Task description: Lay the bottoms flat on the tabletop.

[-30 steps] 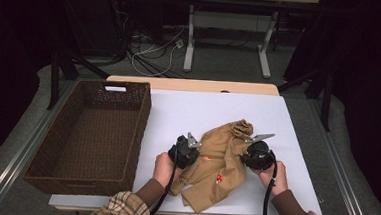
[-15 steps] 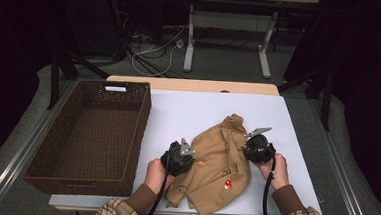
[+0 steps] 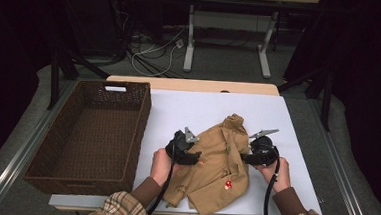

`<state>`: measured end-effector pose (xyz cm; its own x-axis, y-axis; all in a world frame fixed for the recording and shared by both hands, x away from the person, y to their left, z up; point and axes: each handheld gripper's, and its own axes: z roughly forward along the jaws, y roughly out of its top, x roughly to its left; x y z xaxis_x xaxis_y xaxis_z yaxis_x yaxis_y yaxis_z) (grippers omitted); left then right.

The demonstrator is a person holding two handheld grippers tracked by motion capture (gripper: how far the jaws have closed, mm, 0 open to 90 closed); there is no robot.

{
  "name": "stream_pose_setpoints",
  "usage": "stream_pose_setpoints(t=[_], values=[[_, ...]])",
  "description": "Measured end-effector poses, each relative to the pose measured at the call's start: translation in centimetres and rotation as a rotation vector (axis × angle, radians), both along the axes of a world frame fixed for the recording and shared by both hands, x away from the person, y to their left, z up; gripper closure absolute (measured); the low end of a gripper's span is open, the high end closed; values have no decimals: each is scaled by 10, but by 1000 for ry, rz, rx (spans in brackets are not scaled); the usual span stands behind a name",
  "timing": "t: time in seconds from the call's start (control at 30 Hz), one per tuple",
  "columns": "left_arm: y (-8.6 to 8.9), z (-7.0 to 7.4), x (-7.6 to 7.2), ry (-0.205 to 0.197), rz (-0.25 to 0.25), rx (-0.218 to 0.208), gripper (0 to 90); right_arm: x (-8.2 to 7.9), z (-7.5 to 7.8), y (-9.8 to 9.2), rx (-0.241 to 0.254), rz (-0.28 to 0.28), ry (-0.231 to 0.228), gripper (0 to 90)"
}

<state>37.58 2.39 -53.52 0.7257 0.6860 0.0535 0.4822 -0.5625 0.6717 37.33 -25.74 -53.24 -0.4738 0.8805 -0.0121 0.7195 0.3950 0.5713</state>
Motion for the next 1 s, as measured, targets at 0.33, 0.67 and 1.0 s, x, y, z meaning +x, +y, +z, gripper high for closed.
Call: stream_pose_setpoints(t=[0.33,0.67,1.0], values=[[-2,-17,14,59,-11,-4,564,1,-10,-1,42,-3,41,625],[-1,-19,11,23,-9,-10,795,0,-12,2,76,9,36,817],[6,-19,4,-22,13,-26,895,-4,-6,1,43,17,-2,864]])
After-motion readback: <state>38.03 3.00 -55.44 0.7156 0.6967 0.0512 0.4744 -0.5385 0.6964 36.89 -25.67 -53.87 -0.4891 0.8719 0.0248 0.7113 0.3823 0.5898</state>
